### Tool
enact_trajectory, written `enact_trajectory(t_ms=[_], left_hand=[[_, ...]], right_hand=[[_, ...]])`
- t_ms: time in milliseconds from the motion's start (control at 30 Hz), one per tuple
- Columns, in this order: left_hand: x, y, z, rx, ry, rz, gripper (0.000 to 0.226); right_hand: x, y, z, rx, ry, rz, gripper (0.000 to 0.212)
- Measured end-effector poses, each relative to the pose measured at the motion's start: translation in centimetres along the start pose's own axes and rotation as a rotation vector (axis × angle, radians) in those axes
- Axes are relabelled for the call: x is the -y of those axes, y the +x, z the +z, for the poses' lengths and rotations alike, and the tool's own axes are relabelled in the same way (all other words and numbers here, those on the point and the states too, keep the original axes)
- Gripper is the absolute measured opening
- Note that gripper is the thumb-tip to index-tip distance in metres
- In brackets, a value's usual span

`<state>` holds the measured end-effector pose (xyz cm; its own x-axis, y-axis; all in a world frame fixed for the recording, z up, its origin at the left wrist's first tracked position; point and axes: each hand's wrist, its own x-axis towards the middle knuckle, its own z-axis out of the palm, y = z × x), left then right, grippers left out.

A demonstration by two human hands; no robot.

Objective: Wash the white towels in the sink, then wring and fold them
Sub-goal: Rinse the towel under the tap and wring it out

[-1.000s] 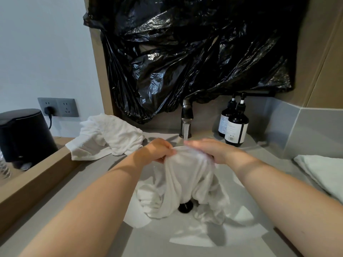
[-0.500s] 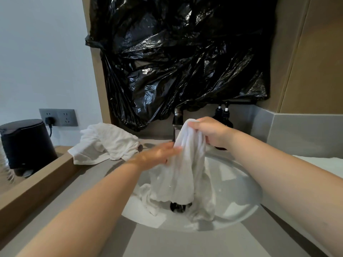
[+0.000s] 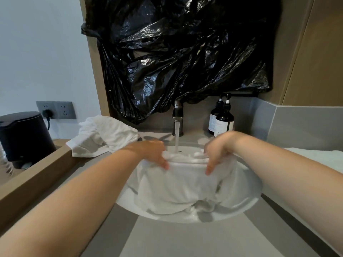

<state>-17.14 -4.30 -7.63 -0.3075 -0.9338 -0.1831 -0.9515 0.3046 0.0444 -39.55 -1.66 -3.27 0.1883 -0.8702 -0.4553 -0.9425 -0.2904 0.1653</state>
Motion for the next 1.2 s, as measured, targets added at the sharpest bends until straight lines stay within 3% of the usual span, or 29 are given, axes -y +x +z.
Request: enact_trajectory(t_ms=[167,233,300,367,433,500,633,733,833,967,1033,1133,1200], left_hand=[[-0.2,0.1,3.1,0.015,0.4,-0.133,0.044],[0.4,0.7,5.2,0.048,0.456,-0.086,0.056],[0.7,1.4,6.9,0.153,0.366,-0.045,0.072],[0.4,2.2,8.6,0.316,0.269,-0.112,0.083],[-0.2,2.8,10.0,0.424,0.234,-0.159,0.081],[-0.6,3.1,10.9,0.45,0.248,-0.157,0.087],[-2.0,3.2,11.5,0.411,0.144,-0.012,0.118],[-2.7,3.5,12.5,0.438,0.217,0.094,0.123],[-2.8,3.7,12.5,0.397,0.291,0.164,0.105],[-3.7,3.3,10.5,0.411,0.164,0.188,0.053],[-3.5,3.1,9.3,0.372,0.034,0.169,0.038],[-1.8,2.2,7.5,0.303,-0.133,0.097,0.039],[-0.8,1.6,6.5,0.268,-0.215,0.074,0.04]], right_hand=[[2.0,4.5,2.8,-0.163,0.082,-0.004,0.033],[2.7,5.1,3.0,-0.129,0.042,-0.038,0.046],[3.2,5.5,3.2,-0.012,0.034,-0.001,0.071],[3.4,6.1,4.1,0.129,-0.093,0.034,0.091],[3.9,6.8,6.0,0.211,-0.15,0.025,0.096],[4.3,7.7,8.2,0.23,0.009,-0.025,0.091],[4.8,8.5,9.0,0.144,0.198,-0.09,0.058],[4.4,8.9,8.3,0.155,0.29,-0.053,0.056],[4.1,8.4,6.9,0.193,0.137,-0.072,0.063],[5.0,8.0,6.3,0.322,-0.186,-0.077,0.044],[4.9,7.4,6.3,0.441,-0.179,-0.082,0.033],[4.3,6.6,6.4,0.453,-0.057,-0.153,0.016],[3.9,6.4,6.9,0.358,0.109,-0.194,0.039]])
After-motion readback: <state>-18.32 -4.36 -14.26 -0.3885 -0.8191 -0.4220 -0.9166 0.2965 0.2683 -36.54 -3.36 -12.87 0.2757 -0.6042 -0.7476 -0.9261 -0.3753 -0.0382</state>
